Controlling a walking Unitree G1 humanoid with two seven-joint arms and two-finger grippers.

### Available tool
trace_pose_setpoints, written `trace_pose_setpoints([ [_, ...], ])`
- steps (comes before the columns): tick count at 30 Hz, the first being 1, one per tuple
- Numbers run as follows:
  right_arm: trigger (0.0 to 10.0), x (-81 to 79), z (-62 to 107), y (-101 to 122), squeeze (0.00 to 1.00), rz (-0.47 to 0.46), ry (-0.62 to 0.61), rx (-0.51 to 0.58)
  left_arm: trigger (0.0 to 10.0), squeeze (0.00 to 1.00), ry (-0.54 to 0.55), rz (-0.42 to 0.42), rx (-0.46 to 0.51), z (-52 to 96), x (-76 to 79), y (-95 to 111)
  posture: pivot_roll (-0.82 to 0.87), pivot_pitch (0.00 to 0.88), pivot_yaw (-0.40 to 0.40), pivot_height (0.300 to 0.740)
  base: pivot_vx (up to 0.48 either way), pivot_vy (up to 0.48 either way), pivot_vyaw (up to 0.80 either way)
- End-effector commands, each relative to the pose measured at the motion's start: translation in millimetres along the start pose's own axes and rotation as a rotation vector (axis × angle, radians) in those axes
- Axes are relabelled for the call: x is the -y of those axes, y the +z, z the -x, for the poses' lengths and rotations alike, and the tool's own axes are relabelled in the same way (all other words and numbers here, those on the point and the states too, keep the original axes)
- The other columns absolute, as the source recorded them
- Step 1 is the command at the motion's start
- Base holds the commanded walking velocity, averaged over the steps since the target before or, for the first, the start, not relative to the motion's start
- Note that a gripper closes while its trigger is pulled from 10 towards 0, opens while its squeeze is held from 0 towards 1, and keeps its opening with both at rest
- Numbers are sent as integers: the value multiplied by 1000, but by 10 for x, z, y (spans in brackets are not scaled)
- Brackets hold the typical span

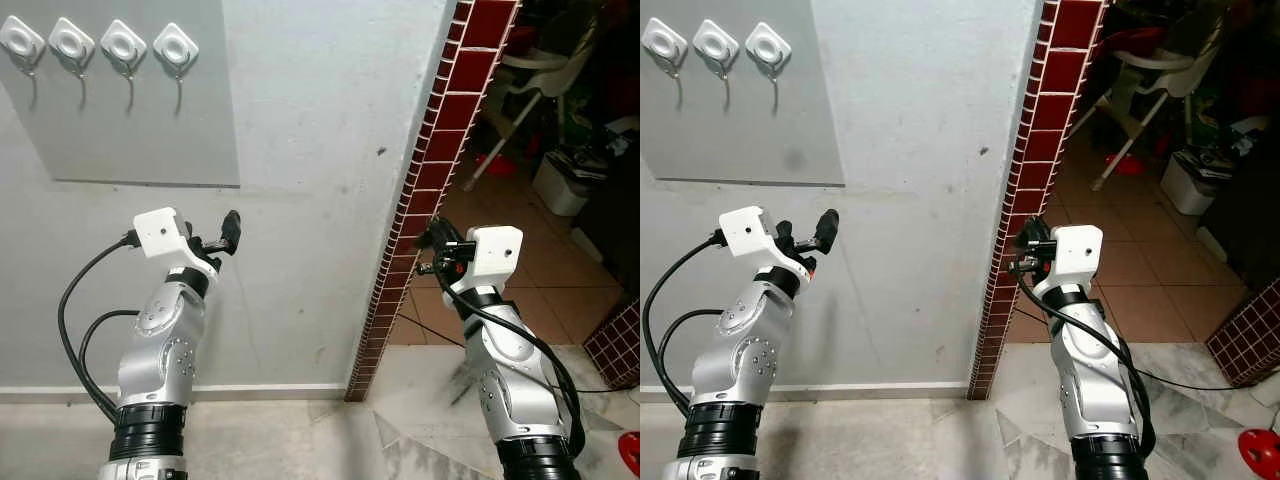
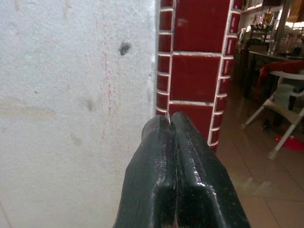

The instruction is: Hang keys on a hook

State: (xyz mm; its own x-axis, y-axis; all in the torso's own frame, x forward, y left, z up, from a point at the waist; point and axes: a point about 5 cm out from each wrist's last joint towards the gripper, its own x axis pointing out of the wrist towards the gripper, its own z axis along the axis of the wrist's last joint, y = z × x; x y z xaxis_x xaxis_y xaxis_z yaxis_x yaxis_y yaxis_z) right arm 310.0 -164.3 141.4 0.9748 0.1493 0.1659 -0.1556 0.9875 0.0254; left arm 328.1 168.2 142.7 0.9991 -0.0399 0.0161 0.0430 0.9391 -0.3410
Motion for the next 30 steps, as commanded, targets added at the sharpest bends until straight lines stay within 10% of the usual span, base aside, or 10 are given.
trace_pose_setpoints([
  [1, 10000, -8, -14, 74, 0, -2, 8, 29, 10000, 0, -7, -4, -3, -17, 13, 16, 30, 0, -19, 732, 0, 349, 0],
  [30, 10000, -20, 14, 79, 0, -17, 2, 35, 10000, 0, -27, 3, -19, -27, 34, 13, 26, 0, -10, 732, 0, 292, 0],
])
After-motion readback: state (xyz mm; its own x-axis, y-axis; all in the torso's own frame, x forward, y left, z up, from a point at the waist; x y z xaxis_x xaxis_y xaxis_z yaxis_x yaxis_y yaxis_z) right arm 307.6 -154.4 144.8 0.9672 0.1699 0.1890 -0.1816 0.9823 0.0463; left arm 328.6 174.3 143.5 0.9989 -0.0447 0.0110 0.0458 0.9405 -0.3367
